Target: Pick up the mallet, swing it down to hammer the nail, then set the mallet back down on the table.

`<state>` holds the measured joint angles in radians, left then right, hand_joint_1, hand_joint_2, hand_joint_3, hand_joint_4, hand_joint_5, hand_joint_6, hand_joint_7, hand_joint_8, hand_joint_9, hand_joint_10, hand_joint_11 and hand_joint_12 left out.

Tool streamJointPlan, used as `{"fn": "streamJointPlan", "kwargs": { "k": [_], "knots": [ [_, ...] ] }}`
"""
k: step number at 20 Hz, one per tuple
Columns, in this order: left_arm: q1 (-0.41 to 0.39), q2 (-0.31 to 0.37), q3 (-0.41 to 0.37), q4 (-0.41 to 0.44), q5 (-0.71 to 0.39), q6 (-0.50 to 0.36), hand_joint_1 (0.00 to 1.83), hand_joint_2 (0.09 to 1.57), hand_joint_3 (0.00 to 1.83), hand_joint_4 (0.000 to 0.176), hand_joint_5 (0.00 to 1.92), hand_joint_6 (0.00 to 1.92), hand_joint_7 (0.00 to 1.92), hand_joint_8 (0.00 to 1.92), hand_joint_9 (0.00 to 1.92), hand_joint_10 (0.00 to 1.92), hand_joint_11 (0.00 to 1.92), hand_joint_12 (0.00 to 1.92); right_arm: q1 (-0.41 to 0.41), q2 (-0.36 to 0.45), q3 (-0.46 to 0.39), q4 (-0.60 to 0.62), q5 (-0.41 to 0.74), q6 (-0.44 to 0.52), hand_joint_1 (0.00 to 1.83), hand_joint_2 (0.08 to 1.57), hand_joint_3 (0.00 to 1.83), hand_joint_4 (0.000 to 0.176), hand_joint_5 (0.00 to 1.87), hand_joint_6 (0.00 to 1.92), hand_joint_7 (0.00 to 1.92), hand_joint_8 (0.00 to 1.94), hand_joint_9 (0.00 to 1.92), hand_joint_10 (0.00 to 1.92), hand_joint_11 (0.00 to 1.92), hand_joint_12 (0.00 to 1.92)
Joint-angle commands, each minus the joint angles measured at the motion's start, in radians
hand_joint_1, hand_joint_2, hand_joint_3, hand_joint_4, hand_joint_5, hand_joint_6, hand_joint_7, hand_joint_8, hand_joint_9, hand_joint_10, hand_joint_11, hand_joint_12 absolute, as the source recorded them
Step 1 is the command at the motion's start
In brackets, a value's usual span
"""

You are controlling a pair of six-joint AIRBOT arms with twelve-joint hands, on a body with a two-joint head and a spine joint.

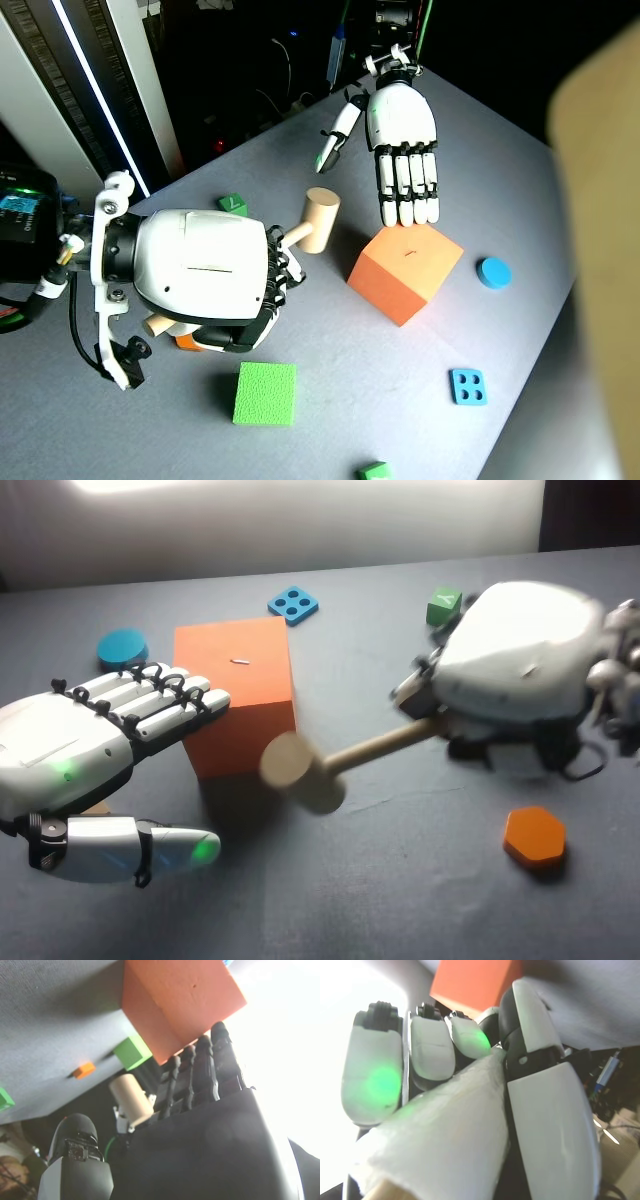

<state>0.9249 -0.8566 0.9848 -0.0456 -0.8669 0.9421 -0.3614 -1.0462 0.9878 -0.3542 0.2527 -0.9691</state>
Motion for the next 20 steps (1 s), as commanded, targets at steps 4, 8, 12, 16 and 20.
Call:
{"fn": "streamJointPlan", "kwargs": {
  "k": [4,8,12,16,20],
  "knots": [
    [-0.016,0.011,0.001,-0.009,-0.084,-0.011,0.0,1.09,0.0,0.0,0.06,0.0,0.05,0.0,0.04,0.0,0.03,0.04,0.003,-0.093,0.071,0.005,0.07,-0.008,1.43,1.34,0.0,0.045,1.13,1.92,1.4,1.94,1.6,1.92,1.61,1.92],
    [-0.023,0.031,-0.007,-0.009,-0.087,-0.022,0.0,1.09,0.0,0.0,0.05,0.01,0.04,0.0,0.03,0.01,0.03,0.04,-0.014,-0.159,0.109,0.005,0.085,-0.051,1.41,1.35,0.0,0.06,1.17,1.92,1.39,1.94,1.6,1.92,1.61,1.92],
    [-0.027,0.063,-0.027,-0.009,-0.097,-0.04,0.0,1.09,0.0,0.0,0.04,0.0,0.02,0.0,0.01,0.0,0.0,0.03,-0.033,-0.203,0.13,0.006,0.097,-0.075,1.39,1.34,0.0,0.084,1.18,1.92,1.39,1.94,1.61,1.92,1.63,1.92],
    [-0.056,0.098,-0.046,-0.009,-0.1,-0.045,0.0,1.09,0.0,0.0,0.05,0.01,0.04,0.01,0.03,0.01,0.02,0.04,-0.051,-0.228,0.142,0.031,0.121,-0.112,1.37,1.33,0.0,0.107,1.19,1.92,1.4,1.94,1.61,1.92,1.65,1.92],
    [-0.095,0.118,-0.061,-0.009,-0.089,-0.045,0.0,1.09,0.0,0.0,0.05,0.0,0.04,0.0,0.03,0.0,0.02,0.04,-0.064,-0.236,0.148,0.08,0.147,-0.166,1.37,1.33,0.0,0.128,1.19,1.92,1.38,1.94,1.6,1.92,1.66,1.92]
  ]
}}
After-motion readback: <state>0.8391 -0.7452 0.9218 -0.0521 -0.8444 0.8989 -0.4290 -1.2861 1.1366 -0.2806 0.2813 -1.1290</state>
